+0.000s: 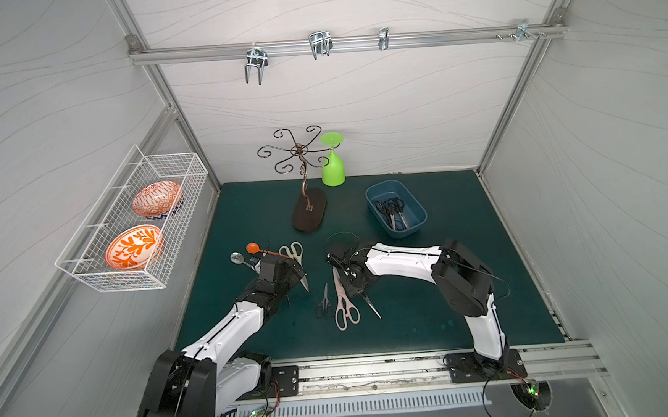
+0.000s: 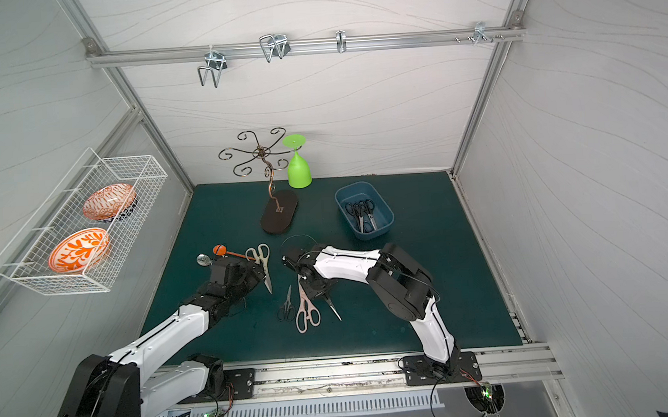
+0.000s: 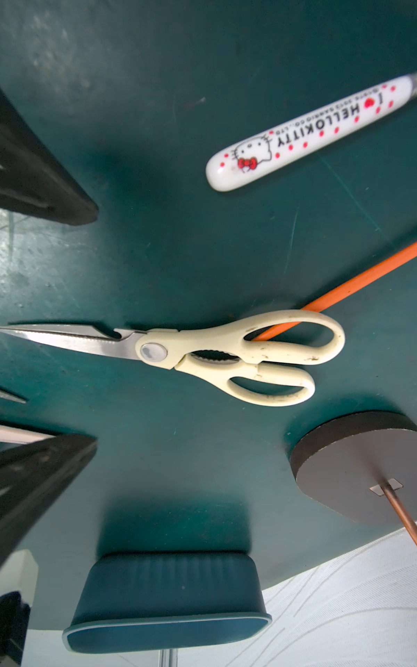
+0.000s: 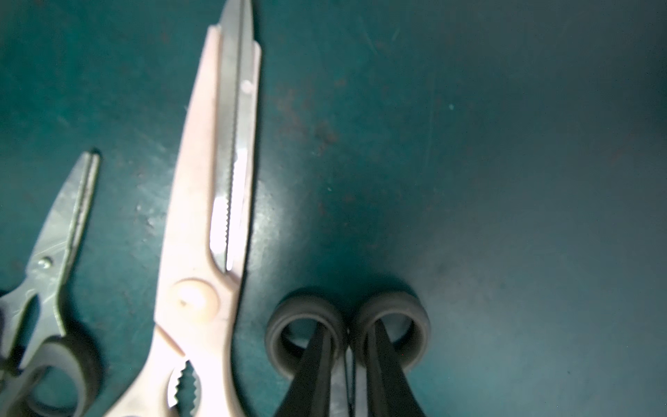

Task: Put the scissors into the storage box
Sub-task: Pick up the scissors from the center of the board.

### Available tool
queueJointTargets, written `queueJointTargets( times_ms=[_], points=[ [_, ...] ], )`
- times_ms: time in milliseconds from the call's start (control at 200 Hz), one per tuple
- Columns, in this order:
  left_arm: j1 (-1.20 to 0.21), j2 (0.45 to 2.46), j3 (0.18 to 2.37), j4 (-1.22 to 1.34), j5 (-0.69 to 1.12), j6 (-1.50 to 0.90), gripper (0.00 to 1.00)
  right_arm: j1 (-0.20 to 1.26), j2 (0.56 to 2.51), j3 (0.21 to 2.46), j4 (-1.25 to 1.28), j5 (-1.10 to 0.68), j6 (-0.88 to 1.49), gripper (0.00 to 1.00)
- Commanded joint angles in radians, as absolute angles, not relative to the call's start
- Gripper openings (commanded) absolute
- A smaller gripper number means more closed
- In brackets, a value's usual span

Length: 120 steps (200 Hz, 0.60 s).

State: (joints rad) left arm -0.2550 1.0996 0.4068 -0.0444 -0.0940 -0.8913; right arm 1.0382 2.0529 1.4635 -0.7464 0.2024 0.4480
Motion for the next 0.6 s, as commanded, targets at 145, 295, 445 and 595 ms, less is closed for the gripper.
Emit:
queueJointTargets(
  times_ms=[145,295,445,595],
  points=[
    [-0.249,1.093,0.433,-0.024,-0.095,-0.889,0.95,1.000,2.051,1.479,-0.805,0.235,0.400,0.00],
    [-0.249,1.091,0.429,-0.023,-0.098,-0.889,0.95,0.974,1.975,1.538,-0.850,0.232,0.353,0.00],
    [-0.249,1.089,0.424,-0.017,-0.100,-0.892,0.95,0.924,1.927,1.615,-0.909,0.233,0.299,0.00],
    [-0.249,1.092,0.419,-0.009,-0.095,-0.896,0.95,0.827,1.908,1.683,-0.914,0.227,0.241,0.00]
  ],
)
